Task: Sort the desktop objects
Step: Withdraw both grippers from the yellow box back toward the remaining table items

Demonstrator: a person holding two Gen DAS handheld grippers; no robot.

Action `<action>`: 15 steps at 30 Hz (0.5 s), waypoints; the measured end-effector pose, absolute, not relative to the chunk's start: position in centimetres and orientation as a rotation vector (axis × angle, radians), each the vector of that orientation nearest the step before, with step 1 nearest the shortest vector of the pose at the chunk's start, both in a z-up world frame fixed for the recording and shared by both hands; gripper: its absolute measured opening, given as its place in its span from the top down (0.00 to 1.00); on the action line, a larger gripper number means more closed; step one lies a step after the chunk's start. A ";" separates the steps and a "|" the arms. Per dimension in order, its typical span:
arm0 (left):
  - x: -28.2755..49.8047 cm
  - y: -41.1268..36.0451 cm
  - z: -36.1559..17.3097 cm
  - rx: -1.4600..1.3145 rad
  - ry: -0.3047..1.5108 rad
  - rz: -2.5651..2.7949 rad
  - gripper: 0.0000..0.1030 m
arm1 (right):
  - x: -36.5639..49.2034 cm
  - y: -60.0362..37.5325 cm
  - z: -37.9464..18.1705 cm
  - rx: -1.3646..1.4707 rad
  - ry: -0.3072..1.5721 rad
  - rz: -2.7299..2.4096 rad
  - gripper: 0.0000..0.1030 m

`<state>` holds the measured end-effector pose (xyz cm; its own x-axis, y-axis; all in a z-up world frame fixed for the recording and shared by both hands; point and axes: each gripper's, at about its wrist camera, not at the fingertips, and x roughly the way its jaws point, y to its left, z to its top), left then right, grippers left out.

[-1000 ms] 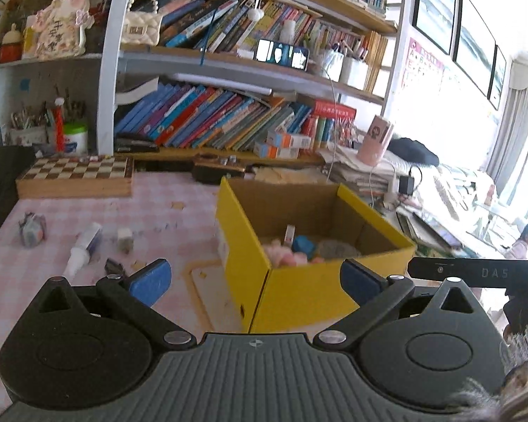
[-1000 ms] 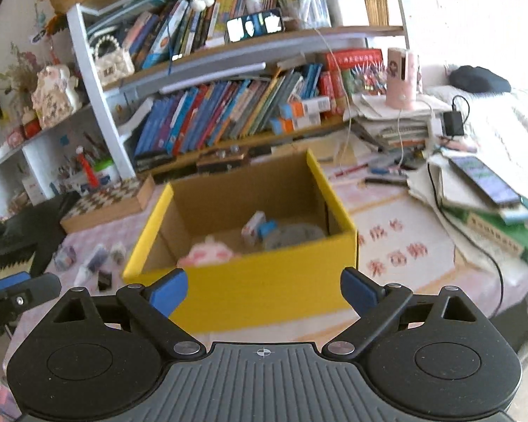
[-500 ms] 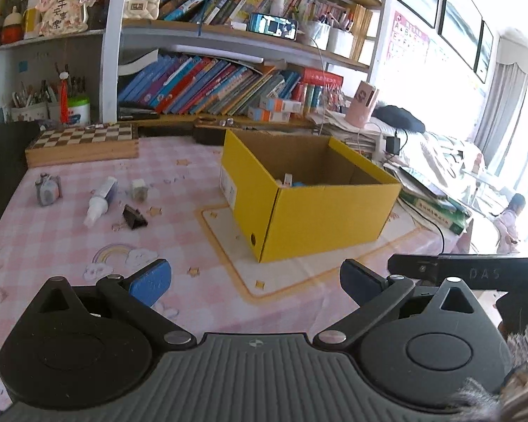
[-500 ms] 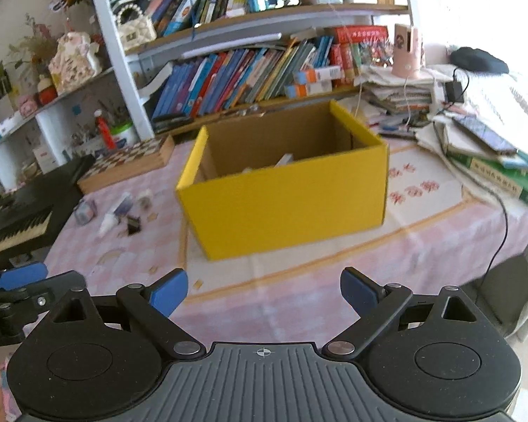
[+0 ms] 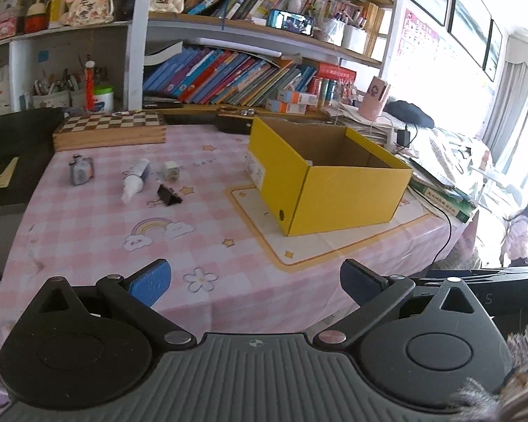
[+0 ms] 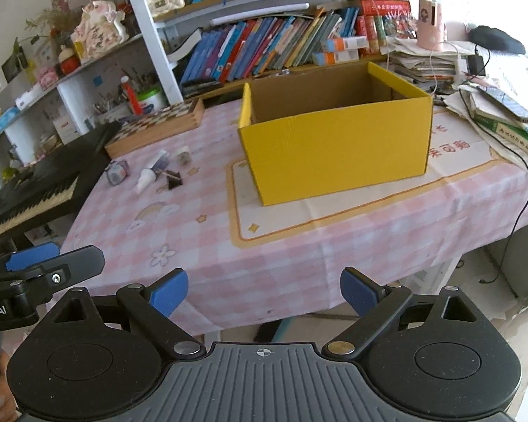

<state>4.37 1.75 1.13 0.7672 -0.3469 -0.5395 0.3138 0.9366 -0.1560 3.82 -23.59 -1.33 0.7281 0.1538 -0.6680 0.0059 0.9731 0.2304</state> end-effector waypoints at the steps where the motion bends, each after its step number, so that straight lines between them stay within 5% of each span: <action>1: 4.3 2.1 1.1 -0.060 0.600 -0.356 0.00 | 3.8 -23.2 -1.3 0.222 0.754 0.085 0.07; 15: 3.0 6.2 1.0 -0.071 0.596 -0.305 0.00 | 3.9 -18.4 -1.4 0.167 0.777 0.156 0.04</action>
